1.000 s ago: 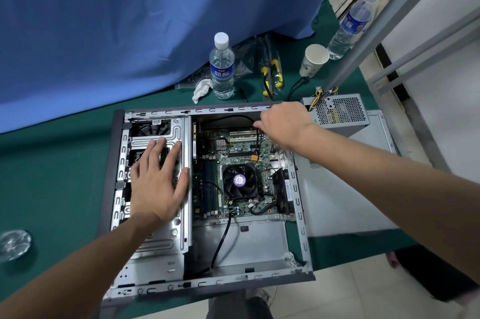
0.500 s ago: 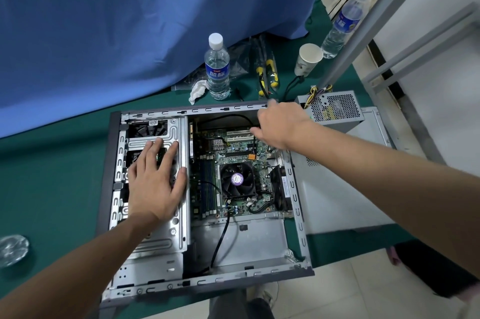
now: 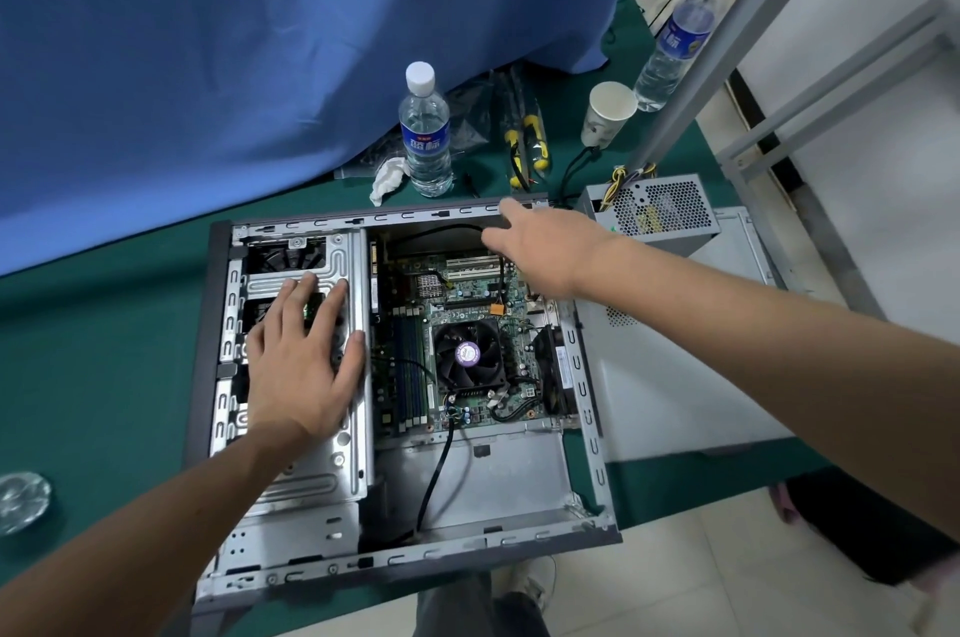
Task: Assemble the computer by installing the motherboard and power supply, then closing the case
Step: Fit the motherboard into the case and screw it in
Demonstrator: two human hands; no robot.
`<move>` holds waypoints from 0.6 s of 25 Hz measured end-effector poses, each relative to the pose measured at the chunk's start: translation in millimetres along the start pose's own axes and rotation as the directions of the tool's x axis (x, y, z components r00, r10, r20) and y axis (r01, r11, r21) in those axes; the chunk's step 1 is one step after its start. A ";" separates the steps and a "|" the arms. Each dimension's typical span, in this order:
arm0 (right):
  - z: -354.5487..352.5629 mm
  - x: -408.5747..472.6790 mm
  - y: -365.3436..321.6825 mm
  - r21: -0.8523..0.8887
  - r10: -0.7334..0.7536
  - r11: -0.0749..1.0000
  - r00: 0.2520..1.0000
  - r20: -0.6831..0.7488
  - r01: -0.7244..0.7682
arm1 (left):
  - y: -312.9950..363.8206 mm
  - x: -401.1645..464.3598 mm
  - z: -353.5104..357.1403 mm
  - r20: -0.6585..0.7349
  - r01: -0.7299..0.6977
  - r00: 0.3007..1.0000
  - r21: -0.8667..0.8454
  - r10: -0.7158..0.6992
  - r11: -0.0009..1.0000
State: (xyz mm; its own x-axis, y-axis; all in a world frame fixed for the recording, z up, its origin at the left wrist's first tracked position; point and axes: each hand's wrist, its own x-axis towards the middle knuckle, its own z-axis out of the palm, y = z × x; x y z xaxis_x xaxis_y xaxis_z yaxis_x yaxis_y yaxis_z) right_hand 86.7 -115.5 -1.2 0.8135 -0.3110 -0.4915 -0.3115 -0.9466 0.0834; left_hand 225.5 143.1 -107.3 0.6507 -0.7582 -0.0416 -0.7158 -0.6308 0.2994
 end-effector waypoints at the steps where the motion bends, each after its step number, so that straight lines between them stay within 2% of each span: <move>1: 0.7 -1.4 -0.9 -0.092 -0.009 0.996 0.999 -0.043 0.005 | -0.2 0.2 0.6 -0.001 -0.002 1.000 0.001 0.002 1.000; 3: 4.6 -3.3 -2.6 -0.216 0.039 0.974 0.990 -0.133 -0.067 | -0.6 0.5 1.8 -0.005 -0.003 1.000 -0.003 0.003 1.000; 5: 5.8 -2.5 -1.6 -0.233 0.112 0.961 0.982 -0.151 -0.146 | -0.9 -0.3 2.8 -0.004 -0.002 1.000 -0.004 0.002 1.000; 8: 7.6 2.8 4.0 -0.075 0.074 0.994 0.996 -0.047 -0.077 | -2.4 0.3 3.1 -0.008 -0.001 1.000 0.002 0.001 1.000; 10: 6.7 3.2 8.7 0.009 -0.055 0.998 0.998 -0.001 0.055 | -2.5 0.2 3.6 -0.008 -0.003 1.000 0.004 0.004 1.000; 12: 9.0 1.5 12.7 -0.073 -0.105 0.992 0.992 -0.071 0.100 | -1.7 0.3 3.5 -0.008 -0.004 1.000 0.000 0.004 1.000; 14: 12.5 -0.6 12.0 -0.171 -0.042 0.985 0.986 -0.162 0.014 | -1.5 0.1 3.2 -0.004 -0.001 1.000 -0.001 0.001 1.000; 15: 13.6 -0.9 9.9 -0.195 -0.012 0.981 0.987 -0.158 -0.019 | -1.4 -0.4 3.1 -0.003 0.000 1.000 -0.001 0.000 1.000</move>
State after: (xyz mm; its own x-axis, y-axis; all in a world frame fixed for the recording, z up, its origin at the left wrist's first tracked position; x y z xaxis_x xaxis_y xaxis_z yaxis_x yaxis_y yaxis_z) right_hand 76.3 -123.4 -11.7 0.8846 -0.3089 -0.3493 -0.2251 -0.9389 0.2602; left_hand 225.4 143.8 -110.6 0.6515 -0.7577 -0.0385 -0.7157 -0.6307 0.3001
